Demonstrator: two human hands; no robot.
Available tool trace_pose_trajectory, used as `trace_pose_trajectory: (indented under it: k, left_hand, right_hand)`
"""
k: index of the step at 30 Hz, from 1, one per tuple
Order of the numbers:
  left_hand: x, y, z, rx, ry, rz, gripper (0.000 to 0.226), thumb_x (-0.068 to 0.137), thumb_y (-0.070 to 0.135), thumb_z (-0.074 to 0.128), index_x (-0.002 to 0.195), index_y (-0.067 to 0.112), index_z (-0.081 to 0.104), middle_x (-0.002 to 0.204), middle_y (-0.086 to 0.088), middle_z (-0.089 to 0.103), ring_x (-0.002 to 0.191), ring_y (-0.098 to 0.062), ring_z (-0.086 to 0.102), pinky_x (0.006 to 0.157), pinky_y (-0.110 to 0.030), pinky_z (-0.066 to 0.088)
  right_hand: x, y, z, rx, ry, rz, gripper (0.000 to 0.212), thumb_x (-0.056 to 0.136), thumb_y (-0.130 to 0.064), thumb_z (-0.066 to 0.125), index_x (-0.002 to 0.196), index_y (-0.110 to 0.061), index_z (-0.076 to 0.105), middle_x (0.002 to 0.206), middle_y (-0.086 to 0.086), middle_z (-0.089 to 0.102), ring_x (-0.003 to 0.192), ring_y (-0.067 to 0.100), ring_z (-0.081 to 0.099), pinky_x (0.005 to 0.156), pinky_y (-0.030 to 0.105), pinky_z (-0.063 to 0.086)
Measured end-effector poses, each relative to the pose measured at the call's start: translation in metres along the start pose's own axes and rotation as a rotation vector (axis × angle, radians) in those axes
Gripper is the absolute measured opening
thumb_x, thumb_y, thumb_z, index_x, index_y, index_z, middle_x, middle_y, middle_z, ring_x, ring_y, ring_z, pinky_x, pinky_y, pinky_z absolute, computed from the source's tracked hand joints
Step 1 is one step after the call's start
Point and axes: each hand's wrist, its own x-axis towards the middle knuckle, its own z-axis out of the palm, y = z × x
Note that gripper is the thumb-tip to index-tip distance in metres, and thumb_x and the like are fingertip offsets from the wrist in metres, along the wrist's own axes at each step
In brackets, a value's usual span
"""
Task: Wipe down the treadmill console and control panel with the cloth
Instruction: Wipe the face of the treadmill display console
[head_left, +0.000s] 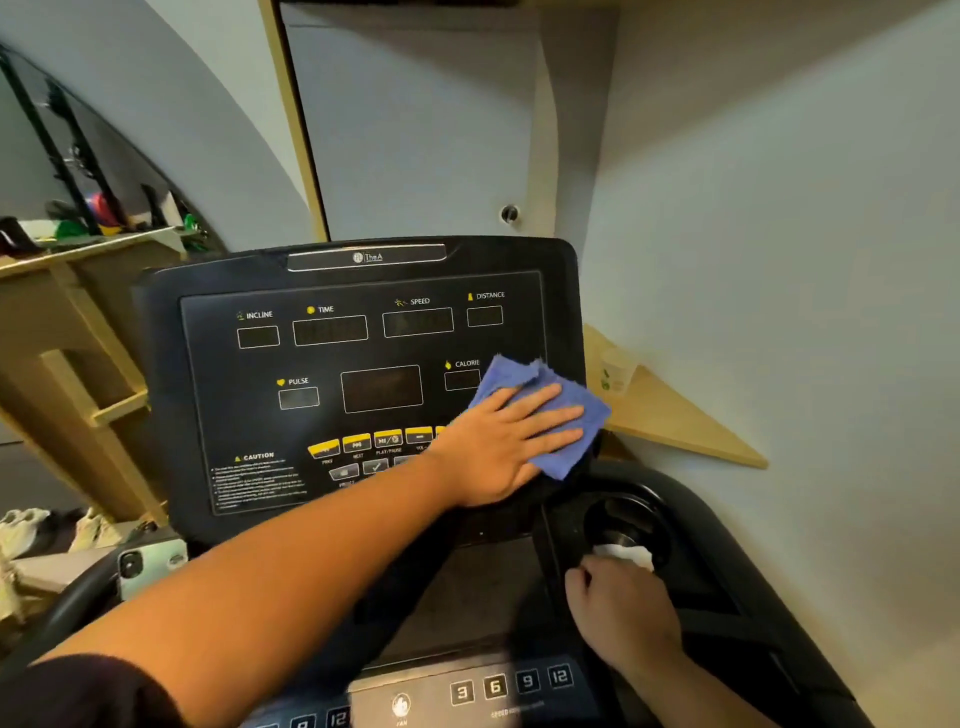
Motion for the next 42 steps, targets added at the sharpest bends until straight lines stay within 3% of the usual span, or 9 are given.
trace_pose_trajectory:
  k: [6, 8, 11, 13, 16, 22, 31, 36, 42]
  left_hand:
    - [0.072, -0.041, -0.049, 0.001, 0.223, -0.510, 0.059, 0.105, 0.045, 0.032, 0.161, 0.026, 0.025, 0.170, 0.000, 0.018, 0.157, -0.032, 0.007, 0.125, -0.055, 0.000]
    - [0.072, -0.028, -0.037, 0.054, 0.163, -0.324, 0.060, 0.103, 0.046, 0.032, 0.159, 0.024, 0.031, 0.169, -0.003, 0.022, 0.156, -0.036, 0.009, 0.124, -0.057, -0.001]
    - [0.035, -0.013, -0.015, 0.095, -0.029, 0.176, 0.057, 0.106, 0.047, 0.031, 0.159, 0.026, 0.032, 0.168, -0.002, 0.025, 0.157, -0.034, 0.008, 0.125, -0.056, 0.003]
    - [0.014, -0.015, -0.011, 0.075, -0.110, 0.267, 0.056, 0.109, 0.048, 0.026, 0.161, 0.030, 0.022, 0.170, 0.003, 0.015, 0.158, -0.027, 0.000, 0.125, -0.052, 0.007]
    - [0.018, -0.045, -0.027, 0.104, -0.078, 0.145, 0.056, 0.109, 0.048, 0.023, 0.162, 0.034, 0.015, 0.171, 0.006, 0.009, 0.158, -0.024, -0.002, 0.126, -0.051, 0.007]
    - [0.071, -0.093, -0.072, 0.078, 0.186, -0.468, 0.058, 0.107, 0.047, 0.027, 0.162, 0.030, 0.019, 0.170, 0.000, 0.015, 0.157, -0.031, 0.006, 0.126, -0.056, 0.003]
    - [-0.009, 0.005, -0.007, 0.002, -0.157, 0.137, 0.058, 0.108, 0.051, 0.024, 0.162, 0.031, 0.019, 0.170, 0.003, 0.013, 0.158, -0.029, 0.000, 0.124, -0.054, 0.011]
    - [-0.073, 0.000, -0.009, -0.039, -0.246, 0.100, 0.055, 0.110, 0.049, 0.021, 0.162, 0.035, 0.012, 0.171, 0.011, 0.004, 0.157, -0.020, -0.012, 0.126, -0.050, 0.001]
    - [-0.134, -0.031, -0.027, 0.005, -0.182, -0.151, 0.057, 0.109, 0.049, 0.026, 0.162, 0.034, 0.013, 0.171, 0.009, 0.007, 0.158, -0.021, -0.002, 0.126, -0.049, 0.003]
  right_hand:
    - [0.001, 0.001, -0.001, -0.007, -0.002, -0.020, 0.032, 0.090, -0.041, 0.041, 0.067, -0.025, 0.055, 0.062, -0.007, 0.054, 0.053, 0.008, 0.046, 0.047, 0.022, 0.036]
    - [0.001, 0.002, 0.001, -0.010, 0.005, -0.036, 0.032, 0.090, -0.042, 0.040, 0.066, -0.025, 0.054, 0.063, -0.006, 0.056, 0.056, 0.009, 0.051, 0.050, 0.024, 0.041]
    - [0.001, 0.002, 0.002, -0.029, 0.030, -0.044, 0.033, 0.089, -0.044, 0.040, 0.072, -0.023, 0.060, 0.072, -0.003, 0.065, 0.065, 0.016, 0.062, 0.057, 0.030, 0.049]
    - [0.002, 0.002, 0.003, -0.052, 0.031, -0.047, 0.035, 0.089, -0.044, 0.039, 0.076, -0.022, 0.063, 0.073, -0.002, 0.067, 0.068, 0.017, 0.065, 0.060, 0.032, 0.052]
    - [0.002, 0.002, 0.004, -0.043, 0.026, -0.049, 0.038, 0.088, -0.045, 0.036, 0.078, -0.022, 0.065, 0.073, -0.002, 0.067, 0.066, 0.015, 0.065, 0.060, 0.032, 0.056]
    - [0.001, 0.003, 0.005, -0.022, 0.018, -0.052, 0.037, 0.089, -0.046, 0.036, 0.078, -0.024, 0.064, 0.072, -0.006, 0.065, 0.063, 0.011, 0.062, 0.059, 0.031, 0.057]
    - [0.001, 0.003, 0.001, -0.006, 0.022, -0.049, 0.034, 0.091, -0.040, 0.039, 0.077, -0.021, 0.064, 0.077, -0.002, 0.068, 0.069, 0.015, 0.064, 0.062, 0.030, 0.050]
    - [0.001, 0.000, 0.000, -0.031, 0.032, -0.040, 0.033, 0.092, -0.039, 0.041, 0.074, -0.021, 0.062, 0.077, 0.000, 0.068, 0.072, 0.017, 0.065, 0.058, 0.028, 0.041]
    - [-0.002, 0.000, -0.004, 0.007, -0.012, -0.027, 0.034, 0.094, -0.038, 0.041, 0.069, -0.025, 0.059, 0.064, -0.007, 0.059, 0.057, 0.006, 0.053, 0.051, 0.019, 0.038]
